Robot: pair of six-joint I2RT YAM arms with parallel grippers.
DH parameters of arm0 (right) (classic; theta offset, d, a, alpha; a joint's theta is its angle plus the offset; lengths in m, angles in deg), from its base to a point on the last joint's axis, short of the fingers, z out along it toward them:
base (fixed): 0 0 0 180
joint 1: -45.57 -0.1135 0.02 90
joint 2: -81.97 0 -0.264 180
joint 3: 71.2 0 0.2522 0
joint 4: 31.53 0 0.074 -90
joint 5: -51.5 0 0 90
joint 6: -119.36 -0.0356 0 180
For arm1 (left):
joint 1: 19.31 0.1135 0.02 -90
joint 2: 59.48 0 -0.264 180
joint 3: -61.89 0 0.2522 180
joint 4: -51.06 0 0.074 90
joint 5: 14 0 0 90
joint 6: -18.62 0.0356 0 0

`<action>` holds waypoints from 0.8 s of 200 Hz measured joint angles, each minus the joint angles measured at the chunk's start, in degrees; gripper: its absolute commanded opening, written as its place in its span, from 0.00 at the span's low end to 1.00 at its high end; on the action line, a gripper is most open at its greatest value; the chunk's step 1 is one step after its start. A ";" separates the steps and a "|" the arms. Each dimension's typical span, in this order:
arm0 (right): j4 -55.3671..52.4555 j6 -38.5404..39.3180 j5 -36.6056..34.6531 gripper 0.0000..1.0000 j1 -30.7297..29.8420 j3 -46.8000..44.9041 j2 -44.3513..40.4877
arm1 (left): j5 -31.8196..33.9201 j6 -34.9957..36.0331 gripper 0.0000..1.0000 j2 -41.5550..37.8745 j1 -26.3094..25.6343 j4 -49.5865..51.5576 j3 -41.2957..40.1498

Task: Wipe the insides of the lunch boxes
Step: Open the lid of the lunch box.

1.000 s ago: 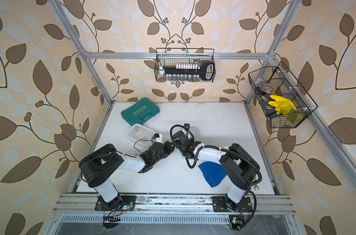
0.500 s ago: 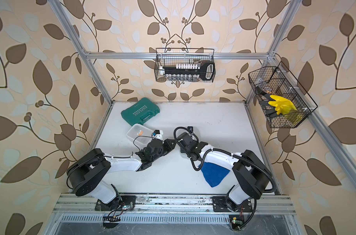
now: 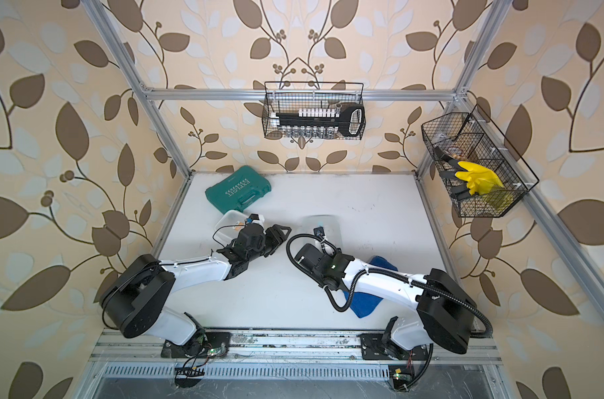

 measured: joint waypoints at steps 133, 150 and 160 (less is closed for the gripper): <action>-2.69 0.37 -1.20 0.67 1.51 0.04 -4.63 | -13.38 -8.72 0.03 16.37 0.39 -21.09 2.89; -3.15 0.68 -1.18 0.68 1.51 0.04 -4.04 | -13.77 -8.13 0.00 15.23 0.39 -20.39 2.91; -3.19 0.98 -1.16 0.69 1.42 0.04 -3.65 | -13.86 -7.56 0.00 13.81 0.37 -19.12 2.99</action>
